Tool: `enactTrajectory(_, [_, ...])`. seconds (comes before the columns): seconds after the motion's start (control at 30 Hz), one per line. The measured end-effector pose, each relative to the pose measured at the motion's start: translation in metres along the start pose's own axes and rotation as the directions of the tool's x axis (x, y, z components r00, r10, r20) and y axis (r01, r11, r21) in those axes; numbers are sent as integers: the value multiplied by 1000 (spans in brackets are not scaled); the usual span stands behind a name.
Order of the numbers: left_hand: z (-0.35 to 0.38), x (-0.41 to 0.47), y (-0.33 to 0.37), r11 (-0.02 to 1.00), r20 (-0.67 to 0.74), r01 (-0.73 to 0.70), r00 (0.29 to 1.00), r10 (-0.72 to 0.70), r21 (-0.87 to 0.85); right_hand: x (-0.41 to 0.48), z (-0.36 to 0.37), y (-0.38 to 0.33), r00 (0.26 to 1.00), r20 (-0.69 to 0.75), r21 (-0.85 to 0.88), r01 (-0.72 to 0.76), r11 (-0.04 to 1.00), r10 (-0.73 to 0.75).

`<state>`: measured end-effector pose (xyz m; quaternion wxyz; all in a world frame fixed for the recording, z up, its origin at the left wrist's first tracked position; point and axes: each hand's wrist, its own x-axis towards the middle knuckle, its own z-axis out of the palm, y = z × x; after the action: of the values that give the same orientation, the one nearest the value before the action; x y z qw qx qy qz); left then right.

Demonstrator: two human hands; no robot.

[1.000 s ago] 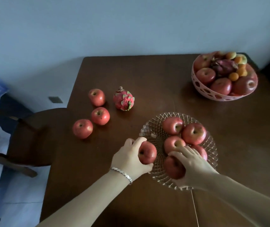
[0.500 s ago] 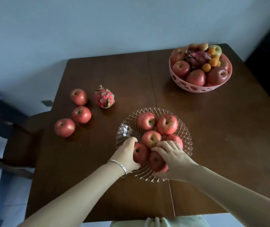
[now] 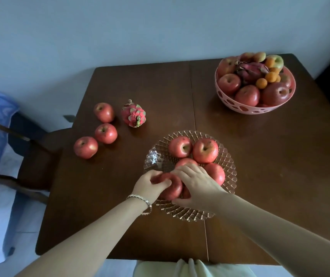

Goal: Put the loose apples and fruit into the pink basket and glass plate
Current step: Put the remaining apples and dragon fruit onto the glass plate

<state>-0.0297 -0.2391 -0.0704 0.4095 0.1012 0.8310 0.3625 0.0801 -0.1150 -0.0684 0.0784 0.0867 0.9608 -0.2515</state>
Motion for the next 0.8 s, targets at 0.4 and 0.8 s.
enactTrajectory(0.4, [-100, 54, -7, 961, -486, 6, 864, 134, 277, 71, -20, -26, 952, 296, -84, -59, 995, 81])
enactTrajectory(0.8, [-166, 119, -39, 861, -586, 295, 810, 5, 415, 74, -18, -28, 942, 316, -98, -83, 992, 110])
